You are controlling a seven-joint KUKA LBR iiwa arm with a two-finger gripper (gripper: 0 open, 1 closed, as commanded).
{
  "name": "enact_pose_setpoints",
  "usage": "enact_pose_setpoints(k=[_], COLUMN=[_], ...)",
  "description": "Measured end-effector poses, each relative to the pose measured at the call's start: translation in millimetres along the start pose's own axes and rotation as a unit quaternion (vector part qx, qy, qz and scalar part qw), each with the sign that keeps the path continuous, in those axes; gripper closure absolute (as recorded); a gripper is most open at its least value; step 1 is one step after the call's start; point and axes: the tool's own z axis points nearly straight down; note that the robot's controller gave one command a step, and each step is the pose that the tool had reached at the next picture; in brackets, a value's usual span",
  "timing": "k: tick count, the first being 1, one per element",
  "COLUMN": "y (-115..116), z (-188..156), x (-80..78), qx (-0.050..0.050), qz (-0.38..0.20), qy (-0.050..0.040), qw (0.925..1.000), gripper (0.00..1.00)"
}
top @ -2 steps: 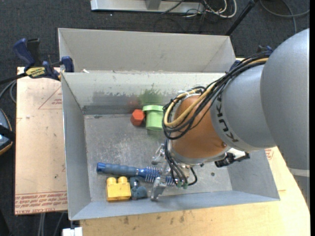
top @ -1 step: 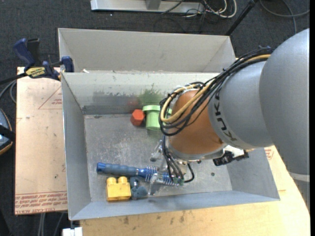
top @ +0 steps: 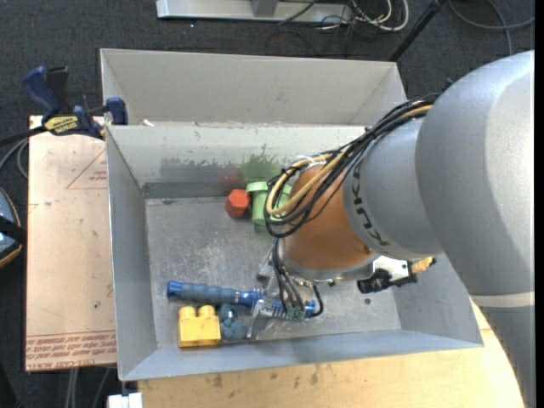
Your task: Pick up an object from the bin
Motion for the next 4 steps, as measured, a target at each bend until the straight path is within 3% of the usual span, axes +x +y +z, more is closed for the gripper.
enact_pose_setpoints(k=[1, 2, 4], y=[1, 3, 4], z=[-2, -6, -83], x=[-0.7, -4.7, -6.3], qx=[0.001, -0.002, 0.001], qz=[-0.001, 0.0, -0.002], qy=[0.0016, -0.0051, 0.0002], qw=[1.0, 1.0, 1.0], gripper=[0.0, 1.0, 1.0])
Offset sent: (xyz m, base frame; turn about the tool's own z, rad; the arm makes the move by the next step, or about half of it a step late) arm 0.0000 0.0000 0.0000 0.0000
